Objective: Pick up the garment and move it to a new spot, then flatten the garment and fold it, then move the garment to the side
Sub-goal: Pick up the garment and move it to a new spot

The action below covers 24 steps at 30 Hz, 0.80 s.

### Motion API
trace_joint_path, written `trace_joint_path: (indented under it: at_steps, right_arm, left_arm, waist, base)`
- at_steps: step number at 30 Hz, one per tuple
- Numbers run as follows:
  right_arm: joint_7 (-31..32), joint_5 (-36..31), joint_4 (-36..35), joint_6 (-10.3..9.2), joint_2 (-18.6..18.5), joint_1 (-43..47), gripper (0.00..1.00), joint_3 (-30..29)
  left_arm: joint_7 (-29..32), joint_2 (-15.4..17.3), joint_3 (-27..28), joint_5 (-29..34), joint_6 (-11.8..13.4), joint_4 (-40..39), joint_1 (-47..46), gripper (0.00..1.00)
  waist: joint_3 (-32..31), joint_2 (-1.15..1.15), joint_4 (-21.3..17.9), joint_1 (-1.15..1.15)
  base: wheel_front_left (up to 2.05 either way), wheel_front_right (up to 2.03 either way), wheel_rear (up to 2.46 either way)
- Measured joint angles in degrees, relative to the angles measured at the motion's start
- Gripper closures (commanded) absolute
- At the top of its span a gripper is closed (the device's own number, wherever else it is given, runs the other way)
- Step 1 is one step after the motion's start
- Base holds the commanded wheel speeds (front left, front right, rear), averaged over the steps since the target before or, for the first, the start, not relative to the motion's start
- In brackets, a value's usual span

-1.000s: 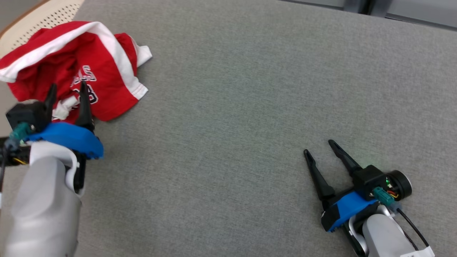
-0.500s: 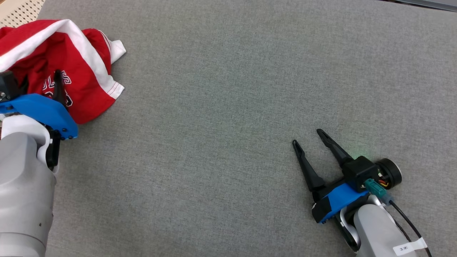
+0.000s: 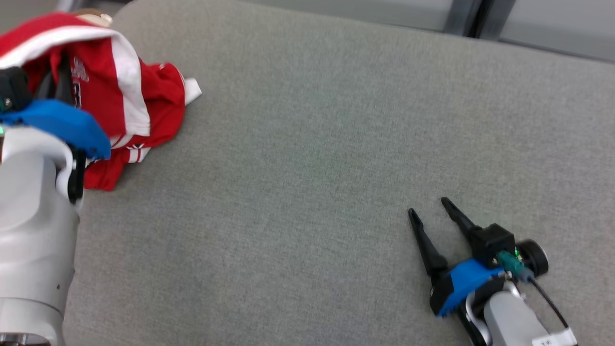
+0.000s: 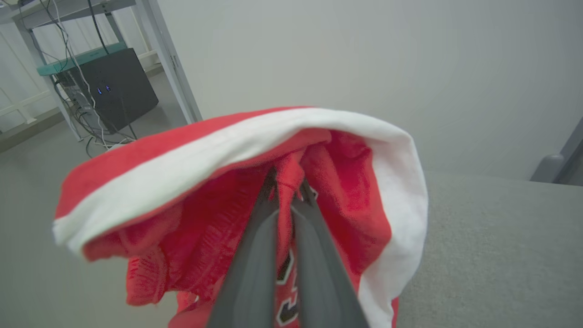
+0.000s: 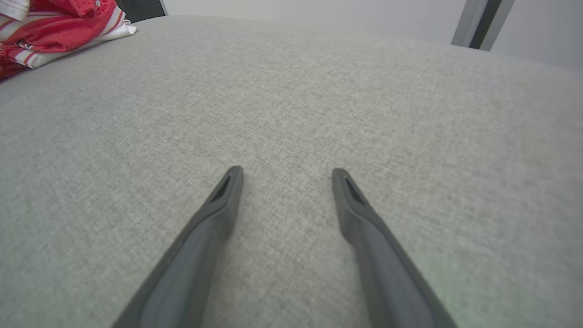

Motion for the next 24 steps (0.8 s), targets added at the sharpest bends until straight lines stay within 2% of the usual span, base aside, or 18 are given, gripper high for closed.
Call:
trace_joint_path:
  at_steps: [6, 11, 20, 24]
  right_arm:
    - [0.27, 1.31, 1.19, -0.07, 0.74, 3.90, 0.00, -0.53]
    - [0.67, 2.41, 1.29, -0.05, 1.60, 6.50, 0.00, -0.77]
    - [0.69, 2.79, 0.88, -0.08, 2.02, 10.29, 0.00, -2.12]
    - [0.74, 2.71, 0.86, -0.08, 2.03, 10.96, 0.00, -2.12]
  left_arm:
    - [-0.16, -0.80, -3.34, 0.99, 0.00, -15.19, 0.35, 1.00]
    - [-0.16, -3.75, -7.13, -0.16, 0.00, -24.29, 3.88, 1.00]
    - [-0.21, -11.82, -15.05, -5.13, 0.00, -33.33, 12.13, 1.00]
    - [-0.21, -14.28, -17.94, -6.53, -0.01, -35.94, 15.67, 1.00]
  waist:
    - [-4.42, 0.00, -0.66, -0.01]
    - [-7.22, 0.00, -3.53, -0.02]
    - [-9.85, 0.00, -13.24, -0.04]
    - [-10.67, 0.00, -17.72, -0.04]
  base:
    - [0.00, 0.00, 0.00]
    - [0.00, 0.00, 0.00]
    - [0.00, 0.00, 0.00]
    - [0.00, 0.00, 0.00]
